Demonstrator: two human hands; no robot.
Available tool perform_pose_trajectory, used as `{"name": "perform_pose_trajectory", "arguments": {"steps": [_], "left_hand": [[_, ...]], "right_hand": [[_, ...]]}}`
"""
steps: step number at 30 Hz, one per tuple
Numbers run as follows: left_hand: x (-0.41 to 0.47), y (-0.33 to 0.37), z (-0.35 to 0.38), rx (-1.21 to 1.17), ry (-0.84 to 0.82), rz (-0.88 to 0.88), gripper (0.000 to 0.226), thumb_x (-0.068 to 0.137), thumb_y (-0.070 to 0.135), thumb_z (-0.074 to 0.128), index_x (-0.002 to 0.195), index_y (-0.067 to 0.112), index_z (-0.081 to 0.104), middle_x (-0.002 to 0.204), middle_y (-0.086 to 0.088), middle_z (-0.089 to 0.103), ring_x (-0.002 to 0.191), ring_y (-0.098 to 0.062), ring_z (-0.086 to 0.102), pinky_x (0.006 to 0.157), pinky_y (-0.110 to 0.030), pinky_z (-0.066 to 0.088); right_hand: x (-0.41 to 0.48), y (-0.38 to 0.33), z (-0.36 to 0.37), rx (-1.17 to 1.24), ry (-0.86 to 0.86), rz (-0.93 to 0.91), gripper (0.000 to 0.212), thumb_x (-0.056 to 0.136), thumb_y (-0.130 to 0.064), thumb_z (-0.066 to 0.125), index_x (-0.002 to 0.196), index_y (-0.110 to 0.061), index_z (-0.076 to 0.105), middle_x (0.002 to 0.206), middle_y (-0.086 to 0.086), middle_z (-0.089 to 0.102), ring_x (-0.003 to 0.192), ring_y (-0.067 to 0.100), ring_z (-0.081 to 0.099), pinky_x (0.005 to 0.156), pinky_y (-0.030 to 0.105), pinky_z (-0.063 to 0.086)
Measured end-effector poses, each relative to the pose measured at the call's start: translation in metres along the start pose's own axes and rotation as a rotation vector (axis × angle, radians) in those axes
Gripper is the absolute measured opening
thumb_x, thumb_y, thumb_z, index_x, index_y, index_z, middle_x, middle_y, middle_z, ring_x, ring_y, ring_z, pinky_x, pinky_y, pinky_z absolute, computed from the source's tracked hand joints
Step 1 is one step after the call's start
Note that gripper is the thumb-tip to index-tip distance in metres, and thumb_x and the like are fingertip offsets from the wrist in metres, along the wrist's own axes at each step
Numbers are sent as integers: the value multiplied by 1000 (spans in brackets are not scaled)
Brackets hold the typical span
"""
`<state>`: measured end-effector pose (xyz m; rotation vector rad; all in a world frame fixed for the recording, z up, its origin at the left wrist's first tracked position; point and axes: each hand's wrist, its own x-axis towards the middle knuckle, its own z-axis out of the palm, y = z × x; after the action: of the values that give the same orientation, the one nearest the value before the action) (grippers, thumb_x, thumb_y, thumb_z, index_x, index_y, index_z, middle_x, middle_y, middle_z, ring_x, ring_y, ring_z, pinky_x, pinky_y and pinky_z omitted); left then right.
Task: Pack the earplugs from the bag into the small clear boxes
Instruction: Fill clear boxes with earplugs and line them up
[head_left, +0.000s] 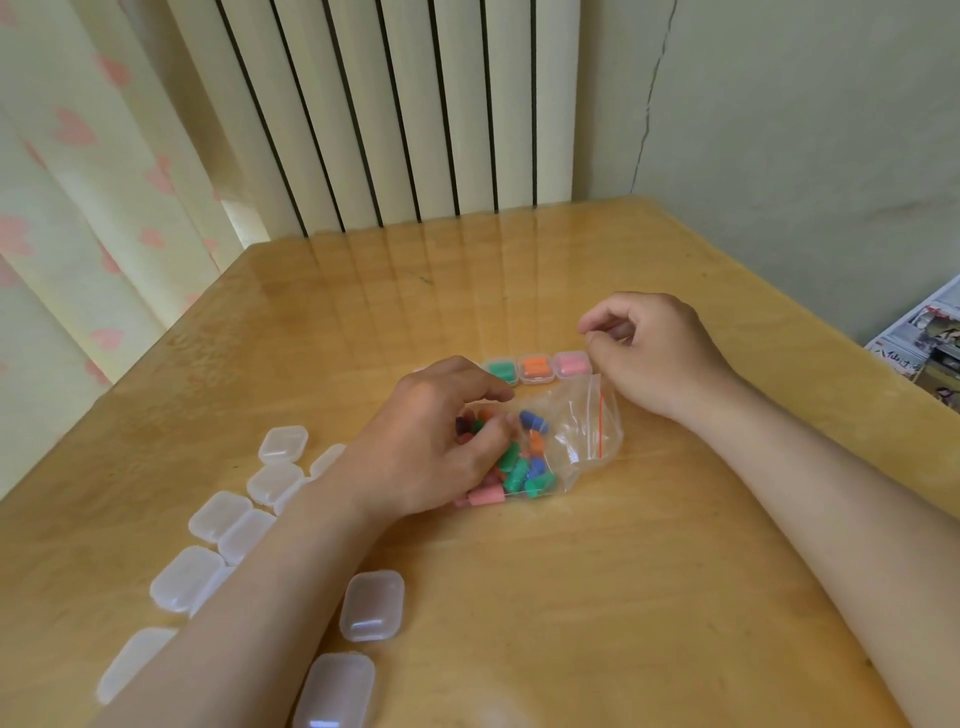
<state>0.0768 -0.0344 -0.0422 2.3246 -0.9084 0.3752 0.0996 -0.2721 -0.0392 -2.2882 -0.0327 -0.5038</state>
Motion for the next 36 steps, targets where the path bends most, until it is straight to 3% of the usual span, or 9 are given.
{"name": "perform_pose_trajectory", "arguments": {"steps": [5, 11, 16, 20, 24, 28, 32, 36], "left_hand": [[7, 3, -3, 41, 14, -15, 31, 88, 30, 59, 107, 10, 73, 99, 1, 69, 90, -11, 64, 80, -19, 47], [23, 9, -15, 143, -39, 2, 30, 85, 22, 57, 105, 7, 72, 94, -7, 69, 86, -23, 64, 76, -36, 52], [26, 13, -37, 152, -31, -20, 24, 88, 15, 61, 106, 5, 71, 95, -8, 70, 87, -24, 66, 78, -37, 54], [3, 19, -60, 160, -12, -40, 22, 88, 12, 62, 106, 5, 71, 96, -9, 71, 87, -22, 66, 79, -36, 53], [-36, 27, -75, 148, -70, -96, 27, 82, 25, 57, 98, 9, 72, 90, -5, 69, 82, -20, 64, 74, -36, 53], [-78, 37, -82, 219, -176, -274, 38, 79, 44, 62, 105, 16, 65, 92, 5, 59, 80, -15, 59, 70, -30, 48], [-110, 49, -79, 301, -447, -440, 47, 70, 59, 69, 100, 27, 53, 94, 8, 60, 86, -17, 58, 75, -36, 54], [-117, 52, -75, 286, -527, -467, 57, 67, 63, 75, 101, 29, 44, 98, 6, 59, 89, -18, 57, 77, -35, 52]], "right_hand": [[-14, -21, 4, 109, -1, -126, 20, 88, -6, 61, 91, -20, 75, 84, -19, 67, 78, -10, 61, 69, 3, 44], [-26, -36, 7, 122, -60, -240, 16, 85, -2, 65, 90, -12, 77, 85, -6, 70, 84, -1, 62, 72, 8, 48], [-30, -54, 3, 84, -65, -353, 13, 83, 0, 65, 86, -7, 76, 83, 0, 71, 78, 12, 66, 71, 27, 55], [-40, -80, 9, 63, -123, -477, 13, 82, -1, 65, 84, -6, 76, 80, 2, 70, 72, 10, 60, 67, 14, 47], [-59, -102, 33, 71, -244, -533, 15, 79, 0, 62, 79, -7, 75, 74, 7, 68, 68, 21, 64, 67, 31, 49], [-75, -113, 52, 71, -328, -571, 13, 78, -3, 63, 78, -7, 76, 70, 3, 68, 68, 15, 58, 66, 25, 45], [-83, -112, 60, 53, -365, -511, 12, 80, -3, 65, 77, -9, 75, 72, -3, 68, 63, 7, 54, 65, 30, 48], [-86, -112, 63, 41, -381, -482, 14, 81, -5, 64, 76, -12, 75, 73, -7, 69, 61, 1, 52, 64, 27, 48]]}}
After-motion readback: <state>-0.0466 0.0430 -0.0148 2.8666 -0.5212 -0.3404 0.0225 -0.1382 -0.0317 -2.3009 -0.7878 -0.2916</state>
